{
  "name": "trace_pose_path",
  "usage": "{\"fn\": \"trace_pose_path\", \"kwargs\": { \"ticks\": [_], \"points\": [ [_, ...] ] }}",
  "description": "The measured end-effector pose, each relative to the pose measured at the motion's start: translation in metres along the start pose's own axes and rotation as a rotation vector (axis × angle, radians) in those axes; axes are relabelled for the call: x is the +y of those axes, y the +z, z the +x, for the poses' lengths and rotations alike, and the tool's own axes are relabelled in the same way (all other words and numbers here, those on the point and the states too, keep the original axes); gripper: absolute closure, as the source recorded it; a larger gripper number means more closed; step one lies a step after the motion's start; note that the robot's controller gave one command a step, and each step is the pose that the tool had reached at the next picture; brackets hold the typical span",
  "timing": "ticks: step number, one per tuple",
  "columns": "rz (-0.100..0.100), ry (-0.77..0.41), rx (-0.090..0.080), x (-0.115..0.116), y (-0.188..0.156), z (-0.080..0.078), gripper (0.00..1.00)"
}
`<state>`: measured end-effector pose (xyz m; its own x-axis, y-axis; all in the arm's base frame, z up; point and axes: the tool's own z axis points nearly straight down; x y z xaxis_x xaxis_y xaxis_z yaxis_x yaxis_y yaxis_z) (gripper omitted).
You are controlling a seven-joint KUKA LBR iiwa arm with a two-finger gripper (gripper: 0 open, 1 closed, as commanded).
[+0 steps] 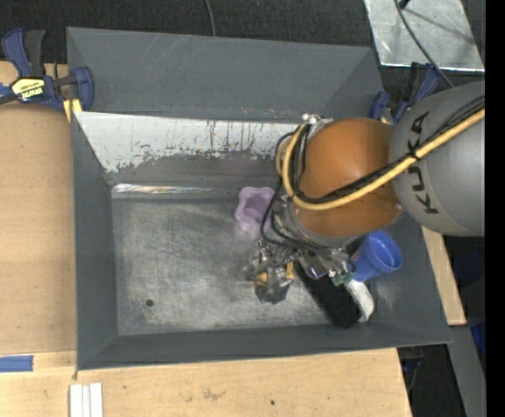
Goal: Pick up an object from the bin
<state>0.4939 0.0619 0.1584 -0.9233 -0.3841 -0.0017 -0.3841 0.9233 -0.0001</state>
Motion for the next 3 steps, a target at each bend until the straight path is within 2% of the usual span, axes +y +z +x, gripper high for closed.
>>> {"fn": "trace_pose_path", "kwargs": {
  "ticks": [1, 2, 3],
  "points": [
    [0.000, -0.039, 0.001, -0.001, -0.036, -0.002, 1.00],
    [-0.001, -0.038, 0.002, -0.013, -0.084, 0.008, 1.00],
    [-0.002, -0.094, 0.005, -0.027, 0.011, 0.002, 0.00]
  ]
}}
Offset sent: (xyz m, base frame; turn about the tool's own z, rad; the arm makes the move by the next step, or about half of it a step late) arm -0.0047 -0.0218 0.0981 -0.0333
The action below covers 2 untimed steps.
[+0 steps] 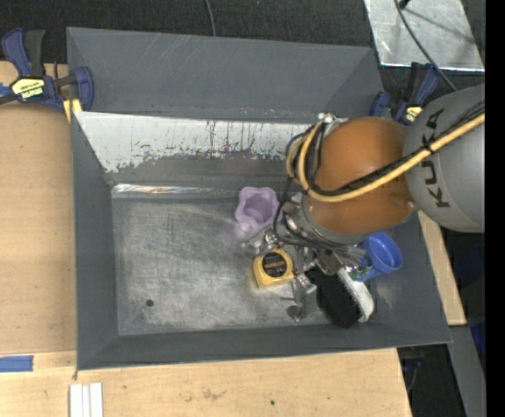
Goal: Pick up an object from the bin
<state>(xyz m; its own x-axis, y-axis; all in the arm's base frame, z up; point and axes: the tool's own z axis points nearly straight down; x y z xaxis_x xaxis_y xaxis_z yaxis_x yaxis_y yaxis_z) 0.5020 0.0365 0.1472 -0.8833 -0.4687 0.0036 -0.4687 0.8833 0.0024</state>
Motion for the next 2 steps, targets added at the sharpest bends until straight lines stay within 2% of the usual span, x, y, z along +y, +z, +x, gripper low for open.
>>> {"fn": "trace_pose_path", "kwargs": {
  "ticks": [1, 2],
  "points": [
    [0.003, 0.001, -0.006, -0.001, -0.003, -0.002, 0.00],
    [0.003, -0.011, -0.005, -0.057, 0.060, 0.020, 1.00]
  ]
}}
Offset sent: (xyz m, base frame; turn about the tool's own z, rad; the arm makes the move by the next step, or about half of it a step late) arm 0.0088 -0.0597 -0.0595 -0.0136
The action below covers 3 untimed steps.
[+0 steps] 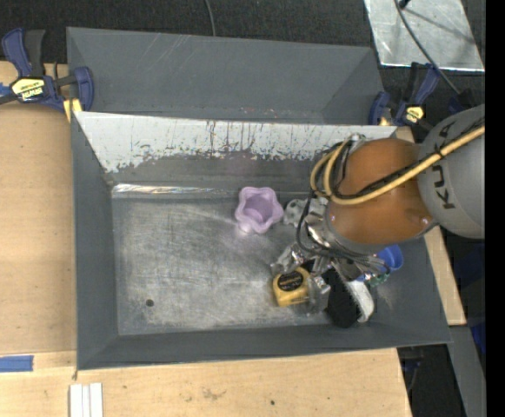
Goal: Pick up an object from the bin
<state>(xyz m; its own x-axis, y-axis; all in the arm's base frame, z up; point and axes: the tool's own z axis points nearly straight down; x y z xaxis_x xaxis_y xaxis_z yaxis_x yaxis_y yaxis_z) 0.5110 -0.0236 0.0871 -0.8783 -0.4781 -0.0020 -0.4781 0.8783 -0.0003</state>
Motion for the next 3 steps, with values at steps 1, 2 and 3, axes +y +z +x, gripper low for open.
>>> {"fn": "trace_pose_path", "kwargs": {
  "ticks": [1, 2, 3],
  "points": [
    [0.000, 0.001, 0.000, 0.000, 0.000, 0.000, 1.00],
    [-0.007, -0.001, 0.010, -0.002, -0.032, 0.006, 1.00],
    [0.000, 0.016, 0.001, -0.013, -0.174, 0.010, 1.00]
  ]
}}
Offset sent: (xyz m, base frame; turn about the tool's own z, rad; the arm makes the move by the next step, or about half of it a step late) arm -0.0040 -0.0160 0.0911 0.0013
